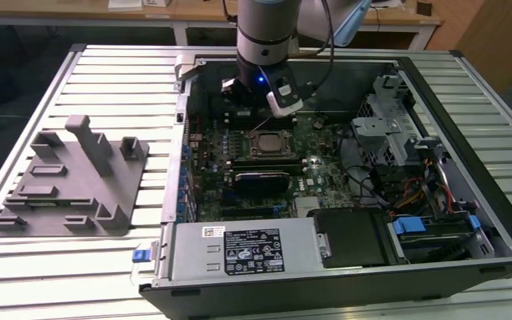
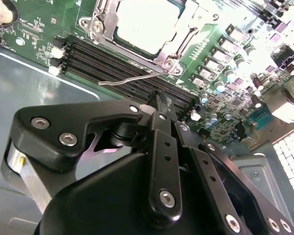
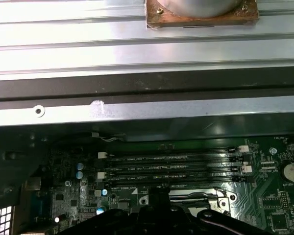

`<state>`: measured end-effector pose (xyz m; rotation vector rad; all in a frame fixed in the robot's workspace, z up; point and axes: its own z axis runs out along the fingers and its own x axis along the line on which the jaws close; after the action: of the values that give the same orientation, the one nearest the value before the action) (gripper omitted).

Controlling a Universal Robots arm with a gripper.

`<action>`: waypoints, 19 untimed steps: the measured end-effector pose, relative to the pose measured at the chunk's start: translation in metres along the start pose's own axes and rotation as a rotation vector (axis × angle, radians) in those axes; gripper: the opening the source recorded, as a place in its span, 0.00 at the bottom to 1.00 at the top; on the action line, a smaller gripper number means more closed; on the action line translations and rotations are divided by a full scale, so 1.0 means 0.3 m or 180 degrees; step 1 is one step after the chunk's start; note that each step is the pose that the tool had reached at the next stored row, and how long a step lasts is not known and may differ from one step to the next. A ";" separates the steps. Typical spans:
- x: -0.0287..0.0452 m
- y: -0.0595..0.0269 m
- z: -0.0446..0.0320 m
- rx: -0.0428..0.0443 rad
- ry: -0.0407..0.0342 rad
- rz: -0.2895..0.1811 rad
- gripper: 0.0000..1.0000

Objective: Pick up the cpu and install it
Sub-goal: 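Install the first cpu locking lever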

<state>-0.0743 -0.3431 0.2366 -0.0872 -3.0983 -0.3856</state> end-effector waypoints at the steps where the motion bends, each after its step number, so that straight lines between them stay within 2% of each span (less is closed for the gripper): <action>1: 0.000 -0.001 0.001 -0.0001 -0.0004 -0.0001 0.11; 4: 0.000 -0.005 0.008 -0.0003 -0.0043 -0.0007 0.11; 11: -0.001 -0.012 0.022 -0.0009 -0.0156 0.0027 0.11; 16: -0.001 -0.015 0.033 -0.0012 -0.0225 0.0117 0.11; 19: -0.001 -0.016 0.038 -0.0012 -0.0259 0.0215 0.11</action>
<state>-0.0743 -0.3449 0.2243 -0.2124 -3.1641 -0.3956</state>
